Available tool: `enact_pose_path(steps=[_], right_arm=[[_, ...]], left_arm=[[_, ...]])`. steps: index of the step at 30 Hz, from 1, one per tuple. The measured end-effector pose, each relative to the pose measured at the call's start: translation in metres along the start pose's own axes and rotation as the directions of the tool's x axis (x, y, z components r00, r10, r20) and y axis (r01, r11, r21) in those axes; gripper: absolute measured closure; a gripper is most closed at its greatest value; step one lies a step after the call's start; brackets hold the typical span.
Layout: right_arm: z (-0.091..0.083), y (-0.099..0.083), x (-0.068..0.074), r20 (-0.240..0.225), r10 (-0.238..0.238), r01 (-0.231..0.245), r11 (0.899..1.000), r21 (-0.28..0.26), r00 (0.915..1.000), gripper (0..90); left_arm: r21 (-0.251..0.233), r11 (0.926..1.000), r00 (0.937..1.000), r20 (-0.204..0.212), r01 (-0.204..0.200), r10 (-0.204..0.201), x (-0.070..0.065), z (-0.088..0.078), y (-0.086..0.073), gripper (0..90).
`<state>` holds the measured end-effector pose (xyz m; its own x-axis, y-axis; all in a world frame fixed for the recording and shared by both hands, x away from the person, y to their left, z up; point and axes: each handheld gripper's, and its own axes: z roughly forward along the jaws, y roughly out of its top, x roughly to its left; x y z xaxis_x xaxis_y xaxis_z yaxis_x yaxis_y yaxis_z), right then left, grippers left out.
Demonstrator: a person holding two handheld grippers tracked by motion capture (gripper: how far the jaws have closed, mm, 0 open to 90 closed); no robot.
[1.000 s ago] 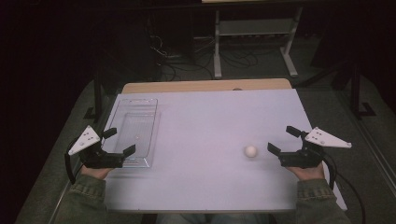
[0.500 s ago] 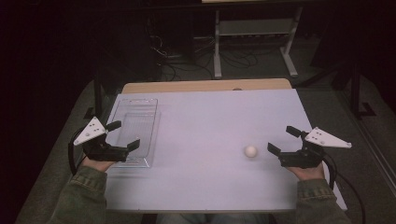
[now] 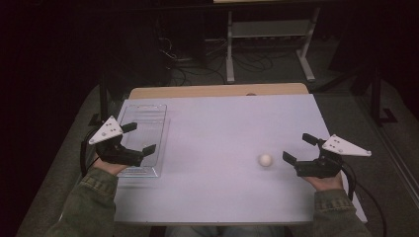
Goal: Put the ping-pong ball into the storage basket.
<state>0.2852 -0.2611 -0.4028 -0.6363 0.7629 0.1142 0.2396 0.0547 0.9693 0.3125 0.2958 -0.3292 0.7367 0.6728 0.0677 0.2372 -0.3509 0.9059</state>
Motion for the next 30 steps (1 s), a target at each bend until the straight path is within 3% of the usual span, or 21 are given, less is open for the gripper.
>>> enact_pose_path(steps=[15,30], right_arm=[[-0.001,0.000,0.000,-0.002,-0.001,0.001,1.000,-0.002,1.0000,0.0],[-0.001,0.000,0.000,-0.006,0.005,-0.005,1.000,-0.004,1.0000,0.0]], left_arm=[[0.038,0.9978,0.9976,0.045,-0.055,0.053,-0.007,0.018,0.023,0.0],[0.089,0.9895,0.9901,0.093,-0.113,0.105,-0.015,0.041,0.044,0.0]])
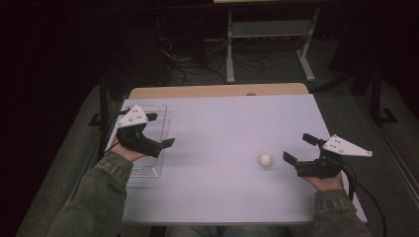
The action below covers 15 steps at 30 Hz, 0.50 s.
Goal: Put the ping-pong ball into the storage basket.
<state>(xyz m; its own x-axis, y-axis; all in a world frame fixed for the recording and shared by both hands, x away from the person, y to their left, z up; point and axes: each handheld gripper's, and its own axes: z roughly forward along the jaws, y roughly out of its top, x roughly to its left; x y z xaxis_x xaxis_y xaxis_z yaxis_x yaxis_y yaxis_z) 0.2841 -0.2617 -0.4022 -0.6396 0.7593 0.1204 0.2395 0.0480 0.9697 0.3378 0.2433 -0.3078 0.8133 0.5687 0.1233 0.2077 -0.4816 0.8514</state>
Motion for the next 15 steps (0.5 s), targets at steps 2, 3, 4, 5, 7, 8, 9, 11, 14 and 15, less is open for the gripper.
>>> enact_pose_path(steps=[2,3,4,5,7,8,9,11,14,15], right_arm=[[0.000,0.000,0.000,0.000,0.000,0.000,1.000,0.001,1.0000,0.0],[0.000,0.000,0.000,-0.001,-0.001,0.001,1.000,0.002,1.0000,0.0],[0.000,0.000,0.000,-0.001,0.000,0.000,1.000,0.002,1.0000,0.0],[0.000,0.000,0.000,-0.002,-0.001,0.001,1.000,0.002,1.0000,0.0],[0.000,0.000,0.000,-0.002,-0.002,0.002,1.000,0.003,1.0000,0.0],[0.000,0.000,0.000,-0.003,-0.002,0.002,1.000,0.004,1.0000,0.0],[0.000,0.000,0.000,-0.003,-0.002,0.002,1.000,0.004,1.0000,0.0],[0.000,0.000,0.000,-0.003,-0.001,0.001,1.000,0.003,1.0000,0.0],[0.000,0.000,0.000,-0.003,-0.001,0.001,1.000,0.003,1.0000,0.0],[0.000,0.000,0.000,-0.003,0.001,-0.001,1.000,0.003,1.0000,0.0]], left_arm=[[0.006,0.9999,0.9999,0.008,-0.011,0.011,-0.001,0.003,0.004,0.0],[0.006,0.9999,0.9999,0.008,-0.011,0.011,-0.001,0.003,0.004,0.0],[0.012,0.9996,0.9996,0.015,-0.026,0.025,-0.002,0.006,0.009,0.0],[0.012,0.9996,0.9996,0.015,-0.026,0.025,-0.002,0.006,0.009,0.0],[0.018,0.9991,0.9989,0.027,-0.039,0.039,-0.004,0.011,0.016,0.0],[0.022,0.9988,0.9986,0.031,-0.045,0.044,-0.004,0.013,0.018,0.0],[0.023,0.9986,0.9984,0.033,-0.047,0.047,-0.005,0.015,0.019,0.0],[0.028,0.9981,0.9978,0.041,-0.054,0.053,-0.005,0.018,0.023,0.0],[0.034,0.9974,0.9971,0.045,-0.063,0.062,-0.006,0.020,0.027,0.0],[0.040,0.9966,0.9961,0.053,-0.073,0.070,-0.008,0.024,0.031,0.0]])
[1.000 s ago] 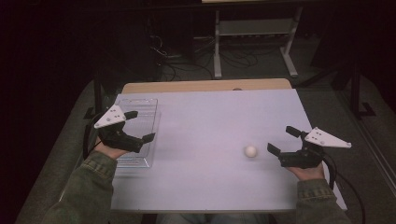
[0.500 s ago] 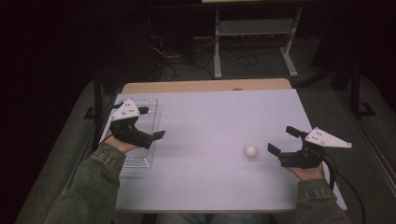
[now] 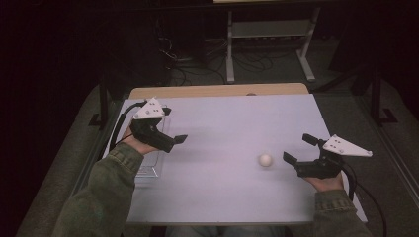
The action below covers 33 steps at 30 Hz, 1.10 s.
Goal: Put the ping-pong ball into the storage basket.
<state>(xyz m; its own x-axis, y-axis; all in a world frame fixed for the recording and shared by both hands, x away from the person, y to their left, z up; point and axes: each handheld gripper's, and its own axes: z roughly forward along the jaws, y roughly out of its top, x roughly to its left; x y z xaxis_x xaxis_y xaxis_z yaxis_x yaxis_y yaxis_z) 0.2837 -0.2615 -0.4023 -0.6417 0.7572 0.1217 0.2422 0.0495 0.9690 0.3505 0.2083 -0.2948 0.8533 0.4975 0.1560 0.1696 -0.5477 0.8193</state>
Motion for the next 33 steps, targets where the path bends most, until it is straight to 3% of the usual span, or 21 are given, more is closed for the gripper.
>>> enact_pose_path(steps=[13,33], right_arm=[[0.000,0.000,0.000,-0.004,0.001,-0.001,1.000,0.002,1.0000,0.0],[0.000,-0.001,0.000,-0.007,-0.004,0.004,1.000,0.009,1.0000,0.0]], left_arm=[[0.052,0.9981,0.9985,0.044,-0.034,0.032,-0.001,0.020,0.017,0.0],[0.083,0.9937,0.9939,0.087,-0.074,0.067,-0.007,0.046,0.040,0.0]])
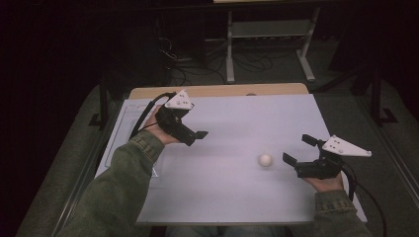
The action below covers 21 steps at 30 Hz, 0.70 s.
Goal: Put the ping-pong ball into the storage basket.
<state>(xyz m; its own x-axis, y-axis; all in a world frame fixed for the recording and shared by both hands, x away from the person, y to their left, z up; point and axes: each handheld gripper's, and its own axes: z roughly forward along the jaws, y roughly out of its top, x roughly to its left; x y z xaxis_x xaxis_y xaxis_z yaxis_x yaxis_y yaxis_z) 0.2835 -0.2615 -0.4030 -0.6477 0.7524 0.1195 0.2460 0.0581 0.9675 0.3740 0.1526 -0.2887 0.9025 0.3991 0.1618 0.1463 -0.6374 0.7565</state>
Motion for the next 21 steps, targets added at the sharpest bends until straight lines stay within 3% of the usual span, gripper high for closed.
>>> enact_pose_path(steps=[21], right_arm=[[-0.001,-0.001,0.000,-0.005,0.004,-0.004,1.000,0.001,1.0000,0.0]], left_arm=[[0.031,0.9989,0.9985,0.041,-0.036,0.035,-0.005,0.024,0.015,0.0]])
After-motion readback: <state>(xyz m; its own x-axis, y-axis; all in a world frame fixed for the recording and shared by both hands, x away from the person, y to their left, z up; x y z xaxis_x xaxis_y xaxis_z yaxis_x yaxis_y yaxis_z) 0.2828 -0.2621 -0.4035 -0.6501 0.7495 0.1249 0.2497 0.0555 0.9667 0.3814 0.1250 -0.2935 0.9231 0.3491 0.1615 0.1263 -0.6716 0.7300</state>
